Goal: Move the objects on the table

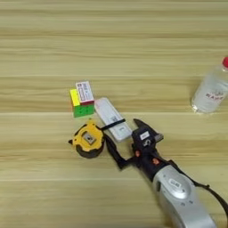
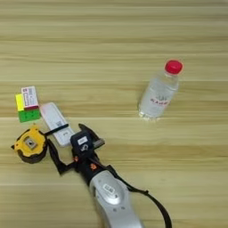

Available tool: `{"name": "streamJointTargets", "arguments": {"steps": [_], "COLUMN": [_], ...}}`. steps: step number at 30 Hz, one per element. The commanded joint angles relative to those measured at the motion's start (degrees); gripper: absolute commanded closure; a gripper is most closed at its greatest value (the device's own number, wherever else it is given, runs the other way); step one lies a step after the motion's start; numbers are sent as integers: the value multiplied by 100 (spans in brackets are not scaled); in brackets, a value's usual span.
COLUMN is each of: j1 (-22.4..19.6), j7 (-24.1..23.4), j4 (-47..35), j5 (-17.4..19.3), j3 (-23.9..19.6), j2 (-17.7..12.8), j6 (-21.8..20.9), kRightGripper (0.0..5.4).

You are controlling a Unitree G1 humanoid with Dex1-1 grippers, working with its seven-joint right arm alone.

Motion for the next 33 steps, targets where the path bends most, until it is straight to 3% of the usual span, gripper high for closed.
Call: {"name": "streamJointTargets", "arguments": {"steps": [1, 6, 23, 33], "j1": [-341, -448, -499, -553], "j7": [60, 81, 4, -277], "j4": [110, 328, 452, 448], "j5": [180, 245, 93, 107], "j3": [-106, -198, -186, -525], "j2": [80, 108, 75, 79], "j6": [-61, -49, -230, -294], "kRightGripper": [4, 20, 240, 250]}}
